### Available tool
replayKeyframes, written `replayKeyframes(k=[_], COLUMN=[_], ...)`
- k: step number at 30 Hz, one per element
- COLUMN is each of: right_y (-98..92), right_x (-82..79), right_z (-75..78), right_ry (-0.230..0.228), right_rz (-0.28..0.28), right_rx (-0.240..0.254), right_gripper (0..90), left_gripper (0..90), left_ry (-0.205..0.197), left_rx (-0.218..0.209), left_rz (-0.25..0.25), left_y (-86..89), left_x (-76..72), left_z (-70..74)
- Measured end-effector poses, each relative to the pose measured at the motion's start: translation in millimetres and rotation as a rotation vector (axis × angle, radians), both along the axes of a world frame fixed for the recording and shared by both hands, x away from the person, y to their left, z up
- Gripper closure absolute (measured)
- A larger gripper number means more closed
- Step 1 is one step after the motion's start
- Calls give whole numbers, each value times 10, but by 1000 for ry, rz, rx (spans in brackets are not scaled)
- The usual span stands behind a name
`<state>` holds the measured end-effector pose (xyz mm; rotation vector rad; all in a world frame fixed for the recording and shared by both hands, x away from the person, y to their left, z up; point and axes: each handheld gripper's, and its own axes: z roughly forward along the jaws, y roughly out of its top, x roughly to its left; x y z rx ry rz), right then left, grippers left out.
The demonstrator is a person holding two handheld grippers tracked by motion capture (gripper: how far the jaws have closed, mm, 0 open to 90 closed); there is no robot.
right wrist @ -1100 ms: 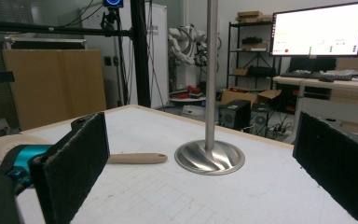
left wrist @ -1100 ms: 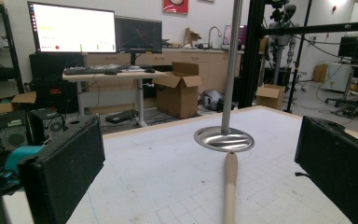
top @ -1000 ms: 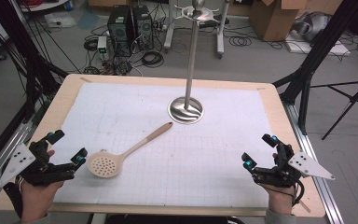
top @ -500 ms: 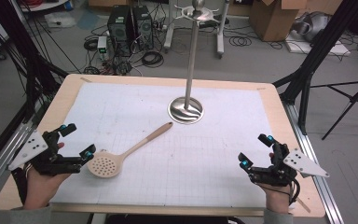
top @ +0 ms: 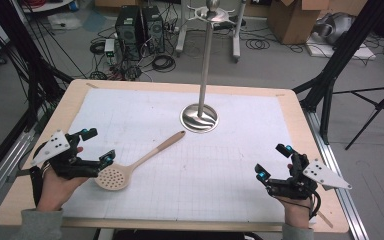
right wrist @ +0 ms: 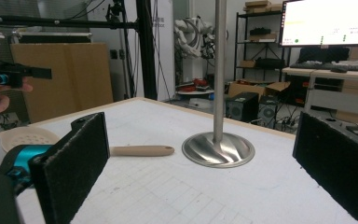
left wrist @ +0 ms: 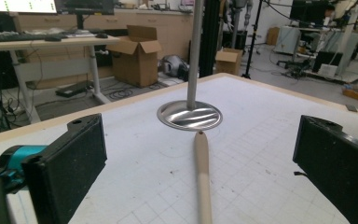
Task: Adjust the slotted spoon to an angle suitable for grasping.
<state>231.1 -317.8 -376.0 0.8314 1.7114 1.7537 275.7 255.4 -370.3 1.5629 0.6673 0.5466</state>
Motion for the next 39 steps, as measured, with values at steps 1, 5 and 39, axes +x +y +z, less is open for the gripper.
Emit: replayKeyframes(k=[1, 5, 39], right_y=[-4, -15, 2], right_x=[-1, -8, -6], right_z=[1, 5, 5], right_ry=[-1, -3, 0], right_rz=[0, 0, 19], right_rx=[1, 3, 12], right_gripper=[26, 26, 25], left_gripper=[29, 29, 91], left_ry=[11, 32, 210], left_rx=[7, 21, 213], left_rz=[-8, -24, -120], left_y=[-28, -81, -422], left_x=[33, 99, 482], left_z=[-7, -31, -159])
